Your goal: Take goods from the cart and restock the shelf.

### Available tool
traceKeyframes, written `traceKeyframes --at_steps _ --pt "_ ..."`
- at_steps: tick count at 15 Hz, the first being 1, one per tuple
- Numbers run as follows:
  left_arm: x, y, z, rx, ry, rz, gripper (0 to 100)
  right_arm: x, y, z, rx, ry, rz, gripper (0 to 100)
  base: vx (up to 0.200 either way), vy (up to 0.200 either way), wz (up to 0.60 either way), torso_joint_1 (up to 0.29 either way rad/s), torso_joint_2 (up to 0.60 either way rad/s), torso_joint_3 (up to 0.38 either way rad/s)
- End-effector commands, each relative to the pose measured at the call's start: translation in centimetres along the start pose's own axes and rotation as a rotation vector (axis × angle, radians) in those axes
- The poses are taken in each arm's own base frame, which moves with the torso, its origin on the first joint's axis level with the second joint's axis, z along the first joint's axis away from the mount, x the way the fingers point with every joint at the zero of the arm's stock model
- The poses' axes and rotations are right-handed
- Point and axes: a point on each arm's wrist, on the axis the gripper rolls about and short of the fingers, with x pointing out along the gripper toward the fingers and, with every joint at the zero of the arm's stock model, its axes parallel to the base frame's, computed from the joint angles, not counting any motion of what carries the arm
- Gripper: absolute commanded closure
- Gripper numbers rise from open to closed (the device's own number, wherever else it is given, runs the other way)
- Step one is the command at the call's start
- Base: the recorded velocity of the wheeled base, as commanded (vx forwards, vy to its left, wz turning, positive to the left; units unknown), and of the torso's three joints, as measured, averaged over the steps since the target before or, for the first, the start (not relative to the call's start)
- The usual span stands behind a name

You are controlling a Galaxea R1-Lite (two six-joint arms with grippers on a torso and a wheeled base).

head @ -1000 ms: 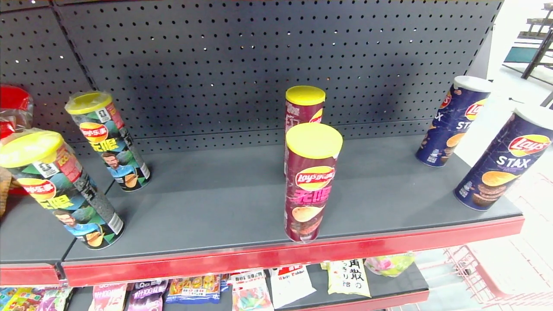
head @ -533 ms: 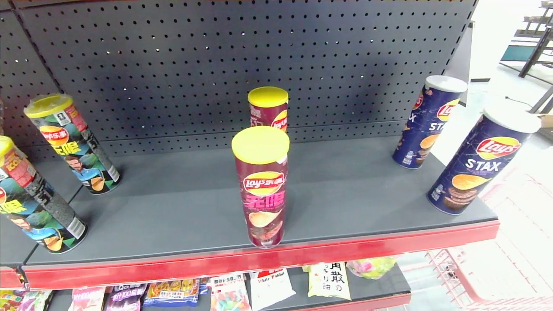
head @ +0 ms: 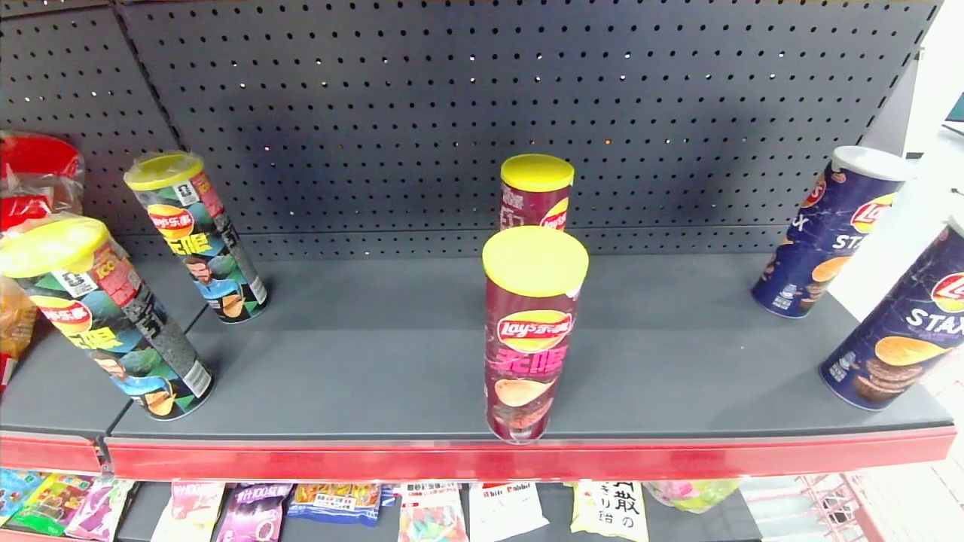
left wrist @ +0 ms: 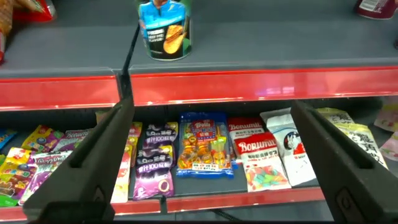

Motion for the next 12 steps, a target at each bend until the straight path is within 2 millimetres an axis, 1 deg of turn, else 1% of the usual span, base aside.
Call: traceKeyframes --at_steps 1,12 --pt "0.0 0.0 -0.02 -0.001 0.0 0.001 0 0.0 0.0 0.0 0.0 -0.001 0.0 0 0.0 0.0 0.0 0.0 0.0 0.0" --pt "0.0 0.0 -0.02 0.002 0.0 0.001 0 0.0 0.0 0.0 0.003 -0.001 0.0 0 0.0 0.0 0.0 0.0 0.0 0.0"
